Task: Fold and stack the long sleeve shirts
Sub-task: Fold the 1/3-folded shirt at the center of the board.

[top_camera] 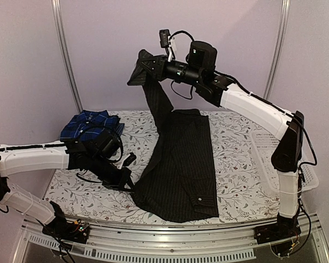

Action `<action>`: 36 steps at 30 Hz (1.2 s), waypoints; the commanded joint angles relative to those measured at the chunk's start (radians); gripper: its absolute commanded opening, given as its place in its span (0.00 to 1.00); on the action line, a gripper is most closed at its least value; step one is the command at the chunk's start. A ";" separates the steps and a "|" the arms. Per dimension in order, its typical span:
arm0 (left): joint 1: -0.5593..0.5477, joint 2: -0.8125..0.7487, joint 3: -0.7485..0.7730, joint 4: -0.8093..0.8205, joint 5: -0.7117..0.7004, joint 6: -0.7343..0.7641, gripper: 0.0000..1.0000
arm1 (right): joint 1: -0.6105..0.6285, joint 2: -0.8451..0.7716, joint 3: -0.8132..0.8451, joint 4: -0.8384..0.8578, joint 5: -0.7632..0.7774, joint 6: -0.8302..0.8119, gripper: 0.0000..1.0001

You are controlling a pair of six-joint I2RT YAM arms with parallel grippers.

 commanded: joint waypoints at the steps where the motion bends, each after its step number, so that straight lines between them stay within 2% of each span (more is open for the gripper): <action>1: -0.015 -0.019 -0.003 0.030 -0.016 -0.004 0.01 | 0.010 0.024 0.055 0.183 -0.009 0.006 0.00; 12: -0.065 0.037 0.037 0.042 0.020 0.026 0.04 | -0.014 0.048 0.039 0.051 0.052 -0.011 0.00; 19: -0.131 0.156 0.111 0.051 0.040 0.038 0.03 | -0.081 -0.015 -0.050 -0.054 0.031 -0.005 0.00; 30: -0.200 0.360 0.262 0.057 0.081 0.062 0.03 | -0.095 -0.096 -0.051 -0.158 0.097 -0.083 0.00; 36: -0.214 0.403 0.314 0.043 0.095 0.067 0.02 | -0.107 -0.128 -0.051 -0.185 0.128 -0.096 0.00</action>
